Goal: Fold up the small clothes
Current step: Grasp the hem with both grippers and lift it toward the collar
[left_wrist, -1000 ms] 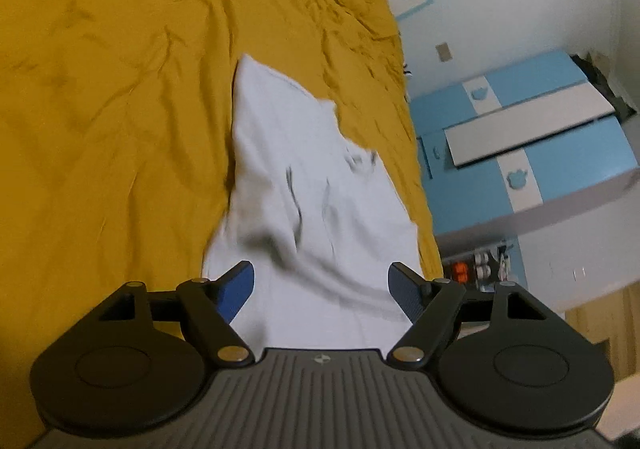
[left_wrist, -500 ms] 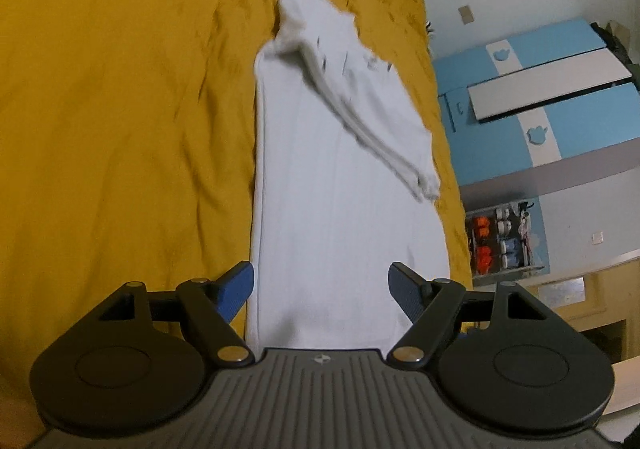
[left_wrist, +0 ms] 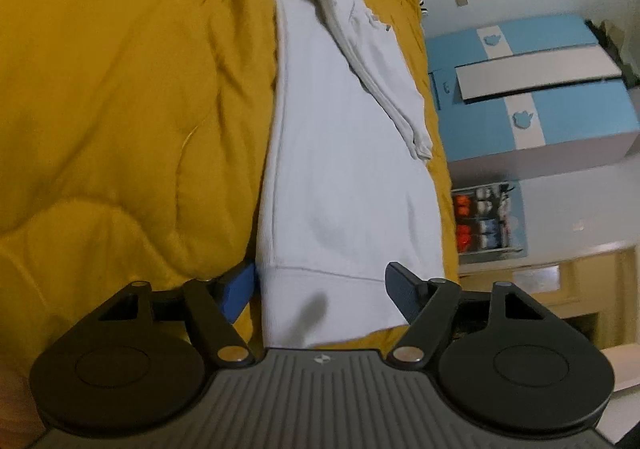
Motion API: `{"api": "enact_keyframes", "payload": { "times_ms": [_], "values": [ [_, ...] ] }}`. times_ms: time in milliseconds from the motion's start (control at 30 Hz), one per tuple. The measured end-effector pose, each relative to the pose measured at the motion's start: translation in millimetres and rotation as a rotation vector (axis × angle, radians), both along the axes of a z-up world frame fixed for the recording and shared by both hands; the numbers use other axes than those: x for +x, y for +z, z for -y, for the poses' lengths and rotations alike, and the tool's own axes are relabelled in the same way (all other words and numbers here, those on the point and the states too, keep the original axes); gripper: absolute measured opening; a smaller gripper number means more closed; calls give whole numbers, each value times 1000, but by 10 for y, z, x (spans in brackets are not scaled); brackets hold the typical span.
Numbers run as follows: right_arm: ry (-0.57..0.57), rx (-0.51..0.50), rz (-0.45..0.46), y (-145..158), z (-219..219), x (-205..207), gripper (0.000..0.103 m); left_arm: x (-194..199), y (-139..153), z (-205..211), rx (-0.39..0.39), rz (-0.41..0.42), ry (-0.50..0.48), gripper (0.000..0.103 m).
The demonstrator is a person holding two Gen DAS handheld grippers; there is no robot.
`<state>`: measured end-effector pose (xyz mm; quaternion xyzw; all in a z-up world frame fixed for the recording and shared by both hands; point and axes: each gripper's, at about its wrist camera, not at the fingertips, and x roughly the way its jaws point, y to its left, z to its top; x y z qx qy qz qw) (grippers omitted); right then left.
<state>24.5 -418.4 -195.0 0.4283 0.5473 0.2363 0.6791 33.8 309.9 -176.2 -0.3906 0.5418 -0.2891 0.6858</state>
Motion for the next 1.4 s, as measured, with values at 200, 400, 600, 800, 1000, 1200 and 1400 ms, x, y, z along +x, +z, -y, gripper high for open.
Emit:
{"api": "enact_keyframes", "payload": {
  "times_ms": [200, 400, 600, 800, 1000, 1200, 1400],
  "values": [
    [-69, 48, 4, -150, 53, -138, 21, 52, -153, -104, -60, -53, 48, 68],
    [-86, 52, 3, -156, 83, -142, 11, 116, -379, -63, -108, -139, 86, 34],
    [-96, 51, 50, -43, 80, -145, 3, 16, -289, -21, -117, -120, 169, 14],
    [-137, 83, 173, 231, 27, -19, 3, 139, 11, 137, -297, 9, 230, 14],
    [-204, 128, 233, 491, -49, 309, 3, 591, 153, 342, -512, 42, 287, 14],
    [-247, 138, 285, 688, -62, 725, 3, 1102, 277, 425, -526, 70, 324, 14],
    [-341, 196, 336, 810, -14, 1122, 3, 1516, 347, 412, -529, 77, 391, 11]
  ]
}}
